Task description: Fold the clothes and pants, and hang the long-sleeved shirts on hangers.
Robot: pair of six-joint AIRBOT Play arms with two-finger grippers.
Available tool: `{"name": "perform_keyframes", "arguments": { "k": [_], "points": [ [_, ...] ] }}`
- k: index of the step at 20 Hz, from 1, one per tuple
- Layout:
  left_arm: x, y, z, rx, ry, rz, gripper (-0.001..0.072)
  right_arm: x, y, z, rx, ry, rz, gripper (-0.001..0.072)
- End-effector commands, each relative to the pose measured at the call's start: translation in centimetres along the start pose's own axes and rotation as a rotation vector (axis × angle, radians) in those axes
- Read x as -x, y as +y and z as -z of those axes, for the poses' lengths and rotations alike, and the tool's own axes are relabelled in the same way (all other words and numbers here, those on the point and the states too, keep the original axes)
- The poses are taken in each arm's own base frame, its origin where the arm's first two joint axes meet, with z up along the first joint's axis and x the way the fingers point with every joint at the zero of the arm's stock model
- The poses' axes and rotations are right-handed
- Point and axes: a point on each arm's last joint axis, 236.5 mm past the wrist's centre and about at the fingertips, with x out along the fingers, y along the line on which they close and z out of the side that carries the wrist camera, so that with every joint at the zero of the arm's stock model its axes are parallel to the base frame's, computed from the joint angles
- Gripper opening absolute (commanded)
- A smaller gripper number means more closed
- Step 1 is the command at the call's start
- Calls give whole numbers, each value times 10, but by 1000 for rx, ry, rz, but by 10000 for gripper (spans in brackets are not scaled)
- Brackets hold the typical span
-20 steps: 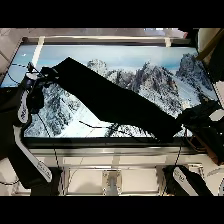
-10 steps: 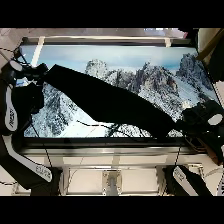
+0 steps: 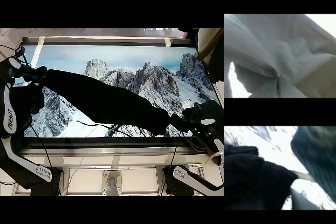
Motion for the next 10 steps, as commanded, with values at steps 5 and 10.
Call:
{"name": "perform_keyframes", "arguments": {
  "k": [5,10],
  "points": [
    [55,-9,-6,-21,-10,2,7,53,76,-45,225,-103,-195,23],
    [154,-26,-27,-72,-143,5,7,168,139,-79,448,-331,-183,22]
  ]
}}
